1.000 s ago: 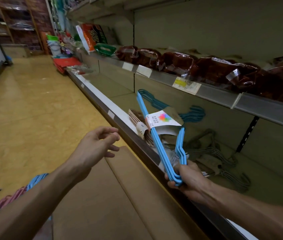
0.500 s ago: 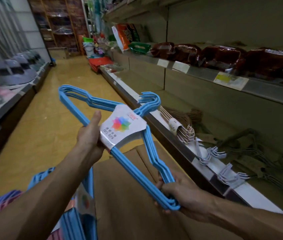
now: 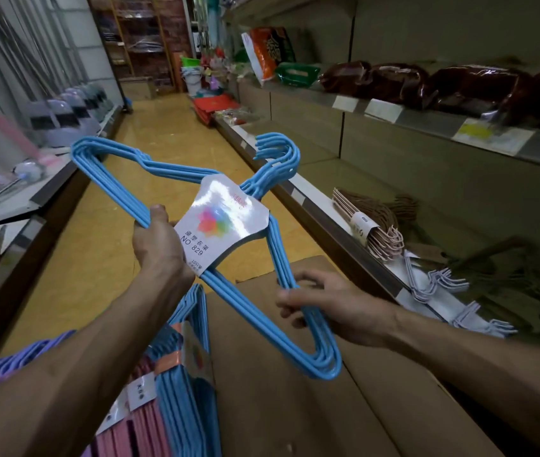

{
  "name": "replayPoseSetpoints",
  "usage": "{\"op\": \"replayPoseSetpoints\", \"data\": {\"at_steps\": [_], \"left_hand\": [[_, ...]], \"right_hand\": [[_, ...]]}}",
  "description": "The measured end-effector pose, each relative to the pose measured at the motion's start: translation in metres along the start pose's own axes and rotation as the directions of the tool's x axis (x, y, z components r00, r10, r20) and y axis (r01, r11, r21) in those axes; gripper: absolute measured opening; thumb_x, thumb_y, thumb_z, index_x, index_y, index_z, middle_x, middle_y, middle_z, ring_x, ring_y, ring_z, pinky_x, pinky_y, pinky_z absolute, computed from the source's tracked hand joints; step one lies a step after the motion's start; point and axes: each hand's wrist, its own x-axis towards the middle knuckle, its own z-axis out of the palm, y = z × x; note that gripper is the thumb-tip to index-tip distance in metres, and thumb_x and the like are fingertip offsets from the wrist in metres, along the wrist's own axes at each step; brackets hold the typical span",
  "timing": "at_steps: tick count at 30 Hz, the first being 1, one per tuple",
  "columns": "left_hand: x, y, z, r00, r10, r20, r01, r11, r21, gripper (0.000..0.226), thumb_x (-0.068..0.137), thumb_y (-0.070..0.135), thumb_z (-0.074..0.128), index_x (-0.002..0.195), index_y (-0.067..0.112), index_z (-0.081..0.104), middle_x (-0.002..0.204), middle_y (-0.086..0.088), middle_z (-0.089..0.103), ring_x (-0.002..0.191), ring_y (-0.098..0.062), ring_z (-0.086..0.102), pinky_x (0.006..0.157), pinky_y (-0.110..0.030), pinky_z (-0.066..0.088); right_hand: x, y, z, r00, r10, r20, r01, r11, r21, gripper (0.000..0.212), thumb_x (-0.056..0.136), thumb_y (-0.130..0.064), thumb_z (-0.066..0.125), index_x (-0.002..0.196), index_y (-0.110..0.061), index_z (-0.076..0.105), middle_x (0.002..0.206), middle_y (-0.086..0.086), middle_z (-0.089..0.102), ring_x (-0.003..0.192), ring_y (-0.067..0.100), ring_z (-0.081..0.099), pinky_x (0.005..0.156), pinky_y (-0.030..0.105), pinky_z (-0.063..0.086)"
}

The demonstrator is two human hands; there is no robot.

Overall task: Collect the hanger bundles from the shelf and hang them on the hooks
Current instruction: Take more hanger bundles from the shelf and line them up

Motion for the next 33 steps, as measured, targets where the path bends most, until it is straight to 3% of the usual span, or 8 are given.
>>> {"op": "replayPoseSetpoints", "data": {"at_steps": [6,13,15,18,20,22,25,33], "left_hand": [[-0.006,-0.004,0.002,0.992,-0.028,0.125,0.03,1.0,-0.008,0.027,0.099,0.039,0.054,0.115,0.018,0.06,0.084,-0.005,0.052,0.08,-0.031,0.063,0.082,-0.065,0.053],[-0.007,0.002,0.004,0.973,-0.115,0.201,0.104,0.993,0.064,0.031,0.099,0.039,0.056,0.113,0.012,0.052,0.085,-0.007,0.07,0.062,-0.022,0.071,0.068,-0.047,0.062],[-0.004,0.001,0.002,0.98,-0.08,0.183,0.038,0.975,0.22,0.028,0.1,0.035,0.054,0.114,0.011,0.051,0.09,-0.007,0.069,0.069,-0.02,0.069,0.07,-0.04,0.06],[0.006,0.003,-0.006,0.97,0.158,0.184,-0.241,0.707,0.665,0.052,0.101,0.035,0.047,0.147,0.012,0.035,0.137,-0.013,0.05,0.108,-0.028,0.058,0.083,-0.038,0.045],[0.009,0.007,-0.009,0.904,0.317,0.288,-0.423,0.549,0.721,0.058,0.1,0.036,0.047,0.152,0.016,0.03,0.15,-0.013,0.035,0.126,-0.029,0.047,0.102,-0.04,0.042],[0.008,0.01,-0.004,0.811,0.39,0.436,-0.583,0.479,0.656,0.051,0.1,0.037,0.049,0.145,0.016,0.044,0.145,-0.011,0.044,0.123,-0.022,0.052,0.106,-0.039,0.043],[-0.003,0.008,0.007,0.723,0.376,0.58,-0.688,0.473,0.55,0.039,0.099,0.036,0.053,0.133,0.017,0.059,0.131,-0.002,0.059,0.114,-0.013,0.059,0.093,-0.025,0.045],[-0.037,-0.006,0.04,0.64,0.2,0.742,-0.68,0.597,0.425,0.035,0.091,0.043,0.065,0.118,0.022,0.068,0.1,0.007,0.071,0.09,-0.001,0.065,0.078,-0.024,0.054]], "right_hand": [[0.029,-0.036,0.011,0.996,-0.024,0.082,0.004,0.97,0.241,0.014,0.086,-0.02,0.074,0.09,-0.012,0.063,0.078,0.003,0.058,0.067,0.016,0.058,0.06,0.029,0.049],[0.036,-0.042,0.021,0.998,-0.059,-0.011,0.06,0.942,0.329,0.026,0.088,-0.006,0.06,0.067,-0.017,0.049,0.06,-0.003,0.04,0.047,0.008,0.036,0.044,0.02,0.035],[0.039,-0.041,0.02,0.996,-0.068,-0.061,0.084,0.945,0.316,0.027,0.087,-0.003,0.058,0.067,-0.017,0.045,0.059,-0.002,0.038,0.047,0.009,0.035,0.042,0.021,0.034],[0.039,-0.034,0.019,0.983,-0.076,-0.169,0.11,0.973,0.203,0.026,0.083,0.0,0.062,0.07,-0.015,0.047,0.056,-0.002,0.042,0.046,0.012,0.039,0.042,0.023,0.036],[0.038,-0.027,0.02,0.966,-0.076,-0.248,0.093,0.994,0.061,0.018,0.079,-0.001,0.067,0.074,-0.012,0.053,0.053,-0.001,0.046,0.047,0.014,0.043,0.045,0.027,0.039],[0.035,-0.021,0.024,0.949,-0.056,-0.312,0.047,0.998,-0.034,0.011,0.077,-0.003,0.069,0.083,-0.006,0.06,0.051,-0.001,0.051,0.045,0.014,0.046,0.047,0.028,0.042],[0.027,-0.015,0.031,0.939,-0.01,-0.343,0.0,1.0,-0.028,0.016,0.079,-0.003,0.07,0.092,0.003,0.064,0.048,-0.001,0.056,0.04,0.01,0.053,0.043,0.023,0.044],[0.014,-0.009,0.042,0.958,-0.021,-0.285,-0.005,0.996,-0.09,0.018,0.079,-0.012,0.079,0.089,-0.002,0.067,0.066,0.008,0.069,0.055,0.011,0.067,0.05,0.026,0.055]]}}
